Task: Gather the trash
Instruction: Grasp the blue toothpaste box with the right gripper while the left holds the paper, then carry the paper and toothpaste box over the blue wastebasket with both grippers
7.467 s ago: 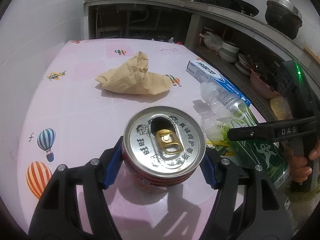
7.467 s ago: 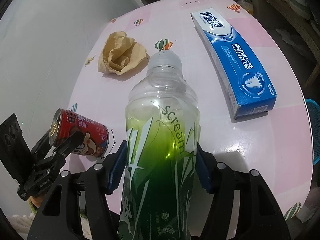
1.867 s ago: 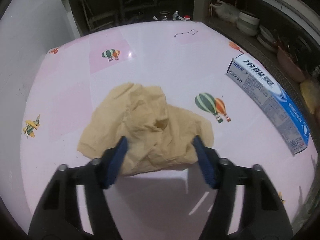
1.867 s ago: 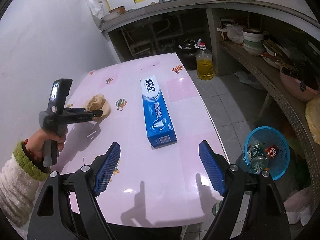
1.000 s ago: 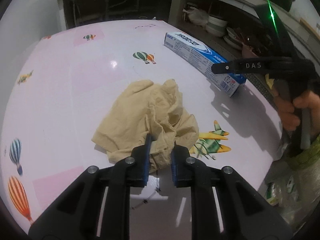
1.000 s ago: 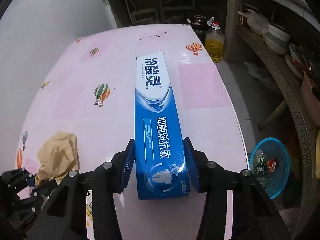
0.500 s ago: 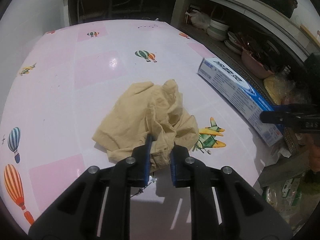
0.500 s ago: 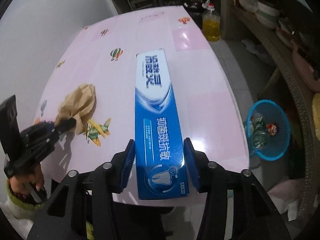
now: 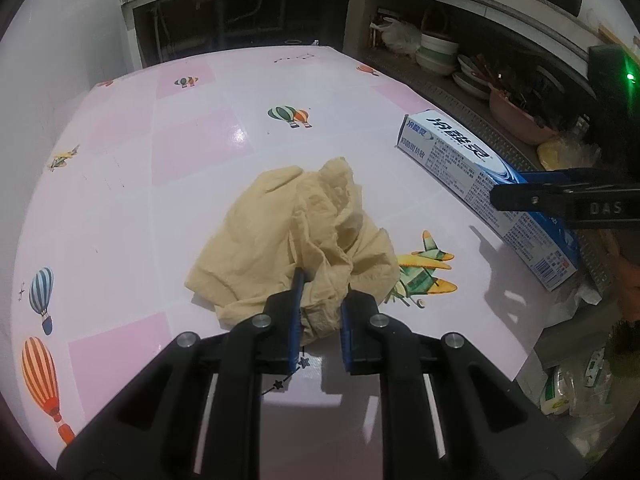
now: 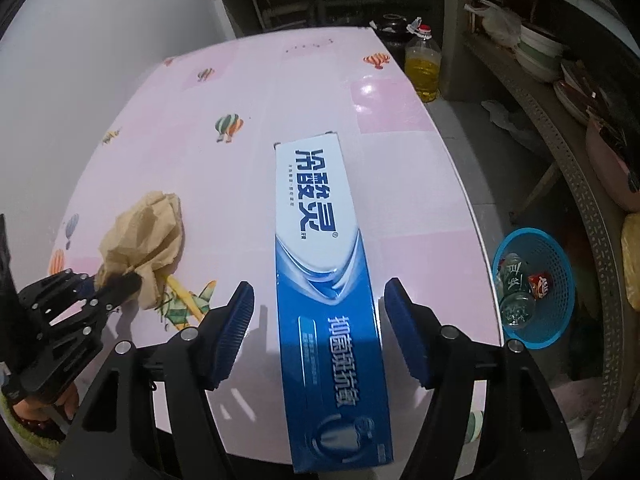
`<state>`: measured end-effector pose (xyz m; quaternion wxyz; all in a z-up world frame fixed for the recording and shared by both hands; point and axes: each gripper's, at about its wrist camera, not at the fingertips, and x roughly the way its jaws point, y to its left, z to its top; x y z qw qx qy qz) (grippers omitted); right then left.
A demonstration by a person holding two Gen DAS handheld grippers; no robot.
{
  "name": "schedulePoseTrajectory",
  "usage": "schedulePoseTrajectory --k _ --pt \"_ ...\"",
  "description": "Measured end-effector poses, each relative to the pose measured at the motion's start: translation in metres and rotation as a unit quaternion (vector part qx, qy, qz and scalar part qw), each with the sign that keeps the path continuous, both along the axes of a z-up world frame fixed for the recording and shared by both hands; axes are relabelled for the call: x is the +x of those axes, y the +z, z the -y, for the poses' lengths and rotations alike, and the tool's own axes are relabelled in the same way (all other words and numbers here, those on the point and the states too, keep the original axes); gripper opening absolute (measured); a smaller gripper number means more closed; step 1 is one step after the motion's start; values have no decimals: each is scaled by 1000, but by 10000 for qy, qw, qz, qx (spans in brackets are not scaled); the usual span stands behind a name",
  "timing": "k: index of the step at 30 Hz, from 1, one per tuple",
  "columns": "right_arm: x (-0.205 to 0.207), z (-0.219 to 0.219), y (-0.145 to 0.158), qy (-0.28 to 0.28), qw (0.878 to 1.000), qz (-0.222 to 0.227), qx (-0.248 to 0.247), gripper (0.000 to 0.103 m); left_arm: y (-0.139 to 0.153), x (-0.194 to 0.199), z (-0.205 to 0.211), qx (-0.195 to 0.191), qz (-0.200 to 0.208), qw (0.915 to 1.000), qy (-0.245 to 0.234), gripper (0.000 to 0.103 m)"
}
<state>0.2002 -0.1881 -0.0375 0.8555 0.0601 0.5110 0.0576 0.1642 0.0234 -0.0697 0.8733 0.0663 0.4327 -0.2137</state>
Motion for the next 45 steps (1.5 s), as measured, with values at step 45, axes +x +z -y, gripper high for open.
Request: schedulePoseTrajectory --k 45 --pt "-77 96 31 -1361 9712 1263 1494 45 67 -7 56 -411 540 9961 -570 13"
